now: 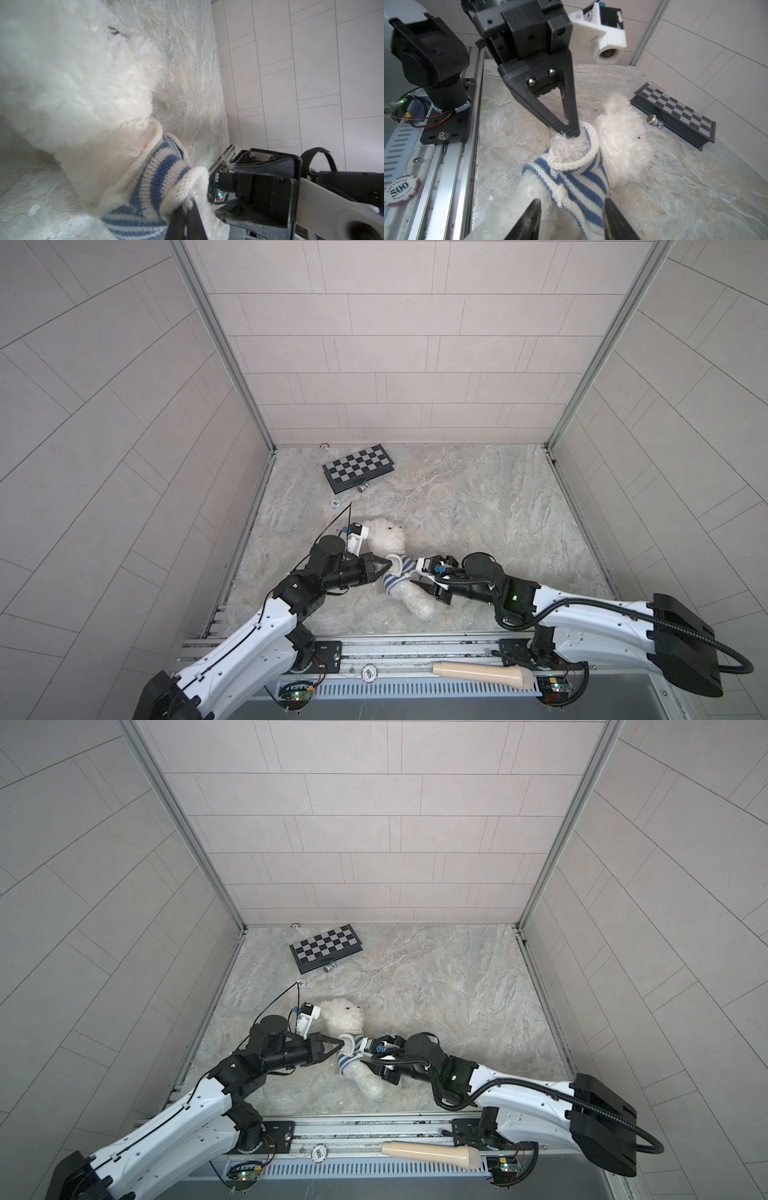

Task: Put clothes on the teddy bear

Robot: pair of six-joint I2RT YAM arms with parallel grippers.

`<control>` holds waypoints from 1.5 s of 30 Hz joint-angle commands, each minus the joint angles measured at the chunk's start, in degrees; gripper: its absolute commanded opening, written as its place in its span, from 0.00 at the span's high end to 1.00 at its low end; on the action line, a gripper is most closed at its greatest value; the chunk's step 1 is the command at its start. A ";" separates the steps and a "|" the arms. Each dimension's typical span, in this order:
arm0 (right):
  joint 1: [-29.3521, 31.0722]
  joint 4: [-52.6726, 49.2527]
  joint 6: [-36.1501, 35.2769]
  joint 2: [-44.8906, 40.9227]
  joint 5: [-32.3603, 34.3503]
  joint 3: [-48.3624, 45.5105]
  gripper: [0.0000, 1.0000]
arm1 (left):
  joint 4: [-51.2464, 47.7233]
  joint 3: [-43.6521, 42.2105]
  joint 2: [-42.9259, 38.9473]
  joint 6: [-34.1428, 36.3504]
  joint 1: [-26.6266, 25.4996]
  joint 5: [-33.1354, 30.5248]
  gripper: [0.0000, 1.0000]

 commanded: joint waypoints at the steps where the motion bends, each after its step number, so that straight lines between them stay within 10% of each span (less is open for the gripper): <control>1: 0.19 5.13 1.67 2.18 -2.97 1.55 0.52 | 5.04 0.45 -0.46 -0.31 -1.22 1.99 1.00; 14: 0.12 7.84 3.25 10.06 1.14 3.38 0.79 | 6.11 0.71 0.50 -0.32 -4.52 1.78 1.00; 18: 0.10 7.58 3.23 12.39 3.41 2.53 1.00 | 8.23 0.25 -0.19 -1.25 -4.52 1.89 1.00; 35: -0.95 3.69 -1.25 5.31 7.87 -3.63 1.00 | 22.46 -5.23 -2.54 -12.87 -0.48 5.98 1.00; 43: -0.74 4.01 -2.04 6.44 4.11 -2.59 1.00 | 0.72 -0.91 -0.92 0.85 -1.27 1.83 1.00; 45: -0.15 4.94 -1.86 8.22 3.28 -1.99 1.00 | -5.25 1.54 -0.98 4.28 -2.24 -1.14 0.83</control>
